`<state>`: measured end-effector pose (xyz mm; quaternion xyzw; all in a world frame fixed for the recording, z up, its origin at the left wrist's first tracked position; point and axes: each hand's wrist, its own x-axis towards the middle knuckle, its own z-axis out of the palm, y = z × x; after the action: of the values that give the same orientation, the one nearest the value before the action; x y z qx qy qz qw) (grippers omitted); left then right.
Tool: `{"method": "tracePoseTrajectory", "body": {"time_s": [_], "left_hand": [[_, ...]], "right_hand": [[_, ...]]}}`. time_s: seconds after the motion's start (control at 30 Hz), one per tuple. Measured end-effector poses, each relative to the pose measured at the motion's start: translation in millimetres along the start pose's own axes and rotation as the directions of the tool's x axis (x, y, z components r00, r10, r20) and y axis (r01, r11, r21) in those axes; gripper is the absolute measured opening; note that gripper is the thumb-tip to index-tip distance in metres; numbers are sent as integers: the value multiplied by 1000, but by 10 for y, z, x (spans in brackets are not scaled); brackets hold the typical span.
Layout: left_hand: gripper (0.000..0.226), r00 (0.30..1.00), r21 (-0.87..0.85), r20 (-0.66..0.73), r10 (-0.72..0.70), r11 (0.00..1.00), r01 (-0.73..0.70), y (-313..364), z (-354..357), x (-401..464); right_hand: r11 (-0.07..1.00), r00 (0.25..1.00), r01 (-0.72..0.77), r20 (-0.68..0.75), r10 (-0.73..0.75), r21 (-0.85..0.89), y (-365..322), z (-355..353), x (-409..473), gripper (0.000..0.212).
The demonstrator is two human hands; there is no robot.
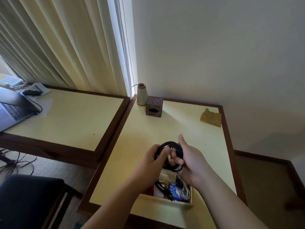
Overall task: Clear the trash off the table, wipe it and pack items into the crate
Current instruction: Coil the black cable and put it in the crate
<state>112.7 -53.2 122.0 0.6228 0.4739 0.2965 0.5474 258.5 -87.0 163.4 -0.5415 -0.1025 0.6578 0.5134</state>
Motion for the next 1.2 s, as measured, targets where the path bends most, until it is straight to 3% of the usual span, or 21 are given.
{"method": "tracePoseTrajectory", "body": {"time_s": [0.1, 0.17, 0.2, 0.23, 0.3, 0.4, 0.47, 0.57, 0.67, 0.8, 0.87, 0.93, 1.0, 1.1, 1.13, 1.2], "left_hand": [[24, 997, 41, -54, -49, 998, 51, -114, 0, 4], [24, 995, 94, -56, -81, 992, 86, -183, -24, 11], [24, 994, 106, -50, -100, 989, 105, -208, -33, 8], [25, 992, 116, -45, -119, 985, 124, -238, -37, 10], [25, 988, 152, -44, -150, 976, 155, -294, -46, 26], [23, 988, 285, -54, -143, 946, 152, -404, -58, 70], [20, 989, 376, -71, -134, 914, 151, -457, -54, 89], [20, 983, 399, -104, -152, 899, 181, -524, -36, 145], [20, 975, 347, -132, -180, 913, 215, -529, -15, 213], [21, 938, 186, -135, -319, 922, 340, -605, 43, 285], [16, 890, -68, -174, -422, 907, 417, -669, 87, 298], [18, 838, -465, -183, -514, 796, 387, -682, 101, 296], [27, 807, -751, -150, -571, 596, 282, -693, 82, 305], [25, 775, -909, -133, -617, 387, 153, -771, 95, 311], [23, 760, -924, -135, -635, 359, 136, -811, 113, 297], [20, 730, -892, -159, -665, 414, 183, -879, 130, 243]], "right_hand": [[999, 997, -32, -71, 29, -34, 142, -7, 156, 65], [975, 994, 3, -104, -27, -220, 230, -33, 271, 74], [916, 990, 59, -98, -106, -397, 264, -54, 316, 83], [791, 978, 138, -43, -204, -596, 290, -90, 359, 91], [554, 931, 267, 61, -361, -789, 356, -168, 407, 88], [509, 853, 387, 90, -514, -769, 473, -292, 469, 61], [481, 843, 431, 149, -517, -764, 559, -372, 525, 54], [551, 892, 426, 231, -389, -718, 661, -502, 588, 60], [539, 901, 419, 265, -343, -731, 736, -602, 663, 66], [556, 915, 380, 212, -343, -740, 785, -608, 781, 52], [570, 931, 349, 203, -305, -743, 824, -569, 816, 41], [563, 936, 335, 195, -294, -756, 891, -539, 847, 31], [564, 936, 330, 185, -300, -757, 951, -514, 876, 26], [579, 934, 333, 174, -313, -744, 977, -448, 911, 21], [571, 930, 339, 174, -324, -748, 987, -430, 922, 20], [522, 928, 335, 181, -324, -785, 1006, -397, 926, 20]]}}
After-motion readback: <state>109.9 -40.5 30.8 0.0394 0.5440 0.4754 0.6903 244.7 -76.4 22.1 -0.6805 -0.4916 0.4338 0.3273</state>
